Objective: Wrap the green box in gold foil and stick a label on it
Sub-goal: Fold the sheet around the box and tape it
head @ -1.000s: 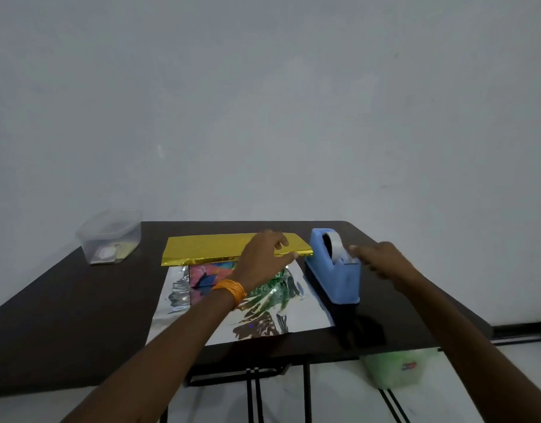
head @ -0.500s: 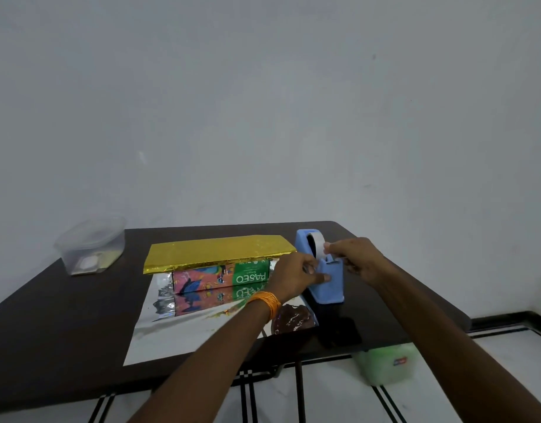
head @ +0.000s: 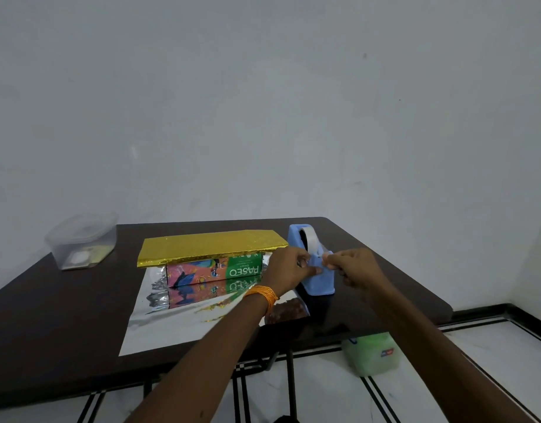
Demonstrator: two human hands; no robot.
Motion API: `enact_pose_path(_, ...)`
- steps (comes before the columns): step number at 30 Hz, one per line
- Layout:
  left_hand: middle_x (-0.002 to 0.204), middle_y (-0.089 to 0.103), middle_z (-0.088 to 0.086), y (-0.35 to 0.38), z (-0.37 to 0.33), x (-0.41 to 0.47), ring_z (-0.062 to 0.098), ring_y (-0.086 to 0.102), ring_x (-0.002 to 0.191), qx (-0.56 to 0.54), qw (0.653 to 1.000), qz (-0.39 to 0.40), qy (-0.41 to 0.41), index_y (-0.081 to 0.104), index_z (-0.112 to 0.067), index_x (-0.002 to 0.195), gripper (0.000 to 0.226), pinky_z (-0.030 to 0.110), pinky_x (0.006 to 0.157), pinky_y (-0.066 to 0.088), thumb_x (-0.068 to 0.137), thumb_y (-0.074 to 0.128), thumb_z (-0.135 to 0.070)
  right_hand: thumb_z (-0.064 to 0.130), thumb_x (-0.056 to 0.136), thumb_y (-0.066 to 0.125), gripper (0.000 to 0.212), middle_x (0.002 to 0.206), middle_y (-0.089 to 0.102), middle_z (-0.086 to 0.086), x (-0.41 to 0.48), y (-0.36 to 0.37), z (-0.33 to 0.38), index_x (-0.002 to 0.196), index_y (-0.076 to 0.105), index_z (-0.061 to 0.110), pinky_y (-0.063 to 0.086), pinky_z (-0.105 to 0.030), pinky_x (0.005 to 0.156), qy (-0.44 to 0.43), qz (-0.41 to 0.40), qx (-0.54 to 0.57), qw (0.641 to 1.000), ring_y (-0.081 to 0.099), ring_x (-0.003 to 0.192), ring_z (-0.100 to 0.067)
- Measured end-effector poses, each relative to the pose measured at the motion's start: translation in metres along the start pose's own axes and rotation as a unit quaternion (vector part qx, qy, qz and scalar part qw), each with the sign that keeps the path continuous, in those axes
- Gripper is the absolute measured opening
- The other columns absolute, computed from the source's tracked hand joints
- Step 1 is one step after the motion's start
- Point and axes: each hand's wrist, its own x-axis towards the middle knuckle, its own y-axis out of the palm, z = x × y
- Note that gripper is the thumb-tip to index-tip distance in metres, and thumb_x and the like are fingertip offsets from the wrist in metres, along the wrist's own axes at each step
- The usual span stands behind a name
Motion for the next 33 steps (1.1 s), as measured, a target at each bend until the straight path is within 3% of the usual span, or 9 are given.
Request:
enact_pose_path(3, 0.071, 0.068, 0.009, 0.003, 0.003, 0.000, 0.024, 0.062, 0.068, -0.011, 1.000, -0.003, -0.005, 0.070, -0.008, 0.073, 0.039, 0.037, 0.062, 0.046, 0.077, 0.080, -0.046, 0.005, 0.090, 0.068, 0.019, 0.037, 0.048, 0.007, -0.008, 0.002, -0.012, 0.080, 0.067, -0.011, 0.031, -0.013, 0.034, 0.003, 0.002, -0.016, 1.000, 0.041, 0.029, -0.001)
enact_pose_path(6, 0.076, 0.070, 0.010, 0.003, 0.005, 0.000, 0.024, 0.063, 0.072, -0.011, 1.000, 0.001, -0.001, 0.072, -0.005, 0.079, 0.038, 0.038, 0.066, 0.048, 0.077, 0.081, -0.042, 0.009, 0.090, 0.070, 0.027, 0.036, 0.050, 0.008, -0.007, 0.004, -0.019, 0.066, 0.065, -0.003, 0.032, -0.010, 0.037, -0.043, -0.024, -0.087, 0.995, 0.045, 0.031, 0.001)
enact_pose_path(10, 0.076, 0.068, 0.011, 0.003, 0.003, -0.005, 0.024, 0.060, 0.070, -0.020, 1.000, 0.002, 0.003, 0.072, -0.002, 0.088, 0.038, 0.032, 0.061, 0.041, 0.080, 0.080, -0.038, 0.015, 0.084, 0.074, 0.044, 0.044, 0.046, 0.002, -0.009, 0.001, -0.036, 0.048, 0.050, 0.016, 0.041, -0.025, 0.044, -0.077, -0.049, -0.282, 0.955, 0.038, 0.038, -0.008)
enact_pose_path(14, 0.087, 0.071, 0.008, -0.007, 0.001, -0.012, 0.022, 0.064, 0.080, -0.004, 0.999, 0.038, 0.012, 0.067, -0.010, 0.118, 0.049, 0.032, 0.068, 0.047, 0.079, 0.082, -0.036, 0.023, 0.088, 0.072, 0.047, 0.042, 0.044, 0.004, -0.019, -0.008, -0.033, 0.049, 0.046, 0.017, 0.038, -0.029, 0.048, -0.172, -0.088, -0.273, 0.943, 0.037, 0.041, -0.005)
enact_pose_path(16, 0.086, 0.073, 0.004, -0.023, 0.009, -0.017, 0.020, 0.067, 0.082, -0.001, 0.999, 0.031, 0.016, 0.066, -0.014, 0.123, 0.049, 0.034, 0.073, 0.053, 0.078, 0.082, -0.027, 0.024, 0.088, 0.070, 0.035, 0.047, 0.046, 0.006, -0.021, -0.002, -0.018, 0.057, 0.054, 0.016, 0.039, -0.030, 0.052, -0.219, -0.071, -0.260, 0.938, 0.042, 0.046, -0.005)
enact_pose_path(19, 0.086, 0.074, 0.001, -0.065, 0.024, -0.024, 0.015, 0.065, 0.078, 0.053, 0.998, -0.030, 0.029, 0.075, -0.016, 0.103, 0.022, 0.029, 0.073, 0.053, 0.081, 0.071, -0.016, 0.021, 0.088, 0.072, 0.003, 0.083, 0.065, 0.004, -0.024, 0.022, 0.005, 0.091, 0.071, 0.021, 0.049, -0.031, 0.065, -0.254, -0.055, -0.230, 0.938, 0.061, 0.070, -0.010)
enact_pose_path(23, 0.093, 0.073, -0.001, -0.143, 0.059, -0.041, 0.012, 0.064, 0.083, 0.122, 0.987, -0.100, 0.023, 0.076, -0.017, 0.098, 0.015, 0.028, 0.075, 0.051, 0.086, 0.066, -0.014, 0.010, 0.086, 0.075, 0.032, 0.104, 0.061, 0.002, -0.025, 0.076, 0.026, 0.114, 0.067, 0.024, 0.046, -0.011, 0.072, -0.308, 0.013, -0.146, 0.940, 0.061, 0.082, -0.004)
enact_pose_path(27, 0.097, 0.067, -0.002, -0.203, 0.109, -0.066, 0.012, 0.059, 0.089, 0.164, 0.981, -0.101, -0.013, 0.074, -0.020, 0.102, 0.014, 0.032, 0.079, 0.050, 0.088, 0.072, -0.021, 0.009, 0.081, 0.079, 0.050, 0.101, 0.067, 0.002, -0.017, 0.146, 0.038, 0.124, 0.063, 0.029, 0.055, -0.035, 0.082, -0.324, 0.118, -0.134, 0.929, 0.064, 0.094, -0.013)
enact_pose_path(33, 0.094, 0.069, -0.003, -0.224, 0.146, -0.089, 0.011, 0.062, 0.084, 0.142, 0.983, -0.118, -0.016, 0.077, -0.017, 0.094, 0.009, 0.034, 0.077, 0.054, 0.086, 0.076, -0.022, 0.013, 0.084, 0.077, 0.059, 0.111, 0.071, 0.002, -0.004, 0.220, 0.054, 0.138, 0.054, 0.025, 0.054, -0.036, 0.087, -0.391, 0.145, -0.170, 0.893, 0.065, 0.104, -0.016)
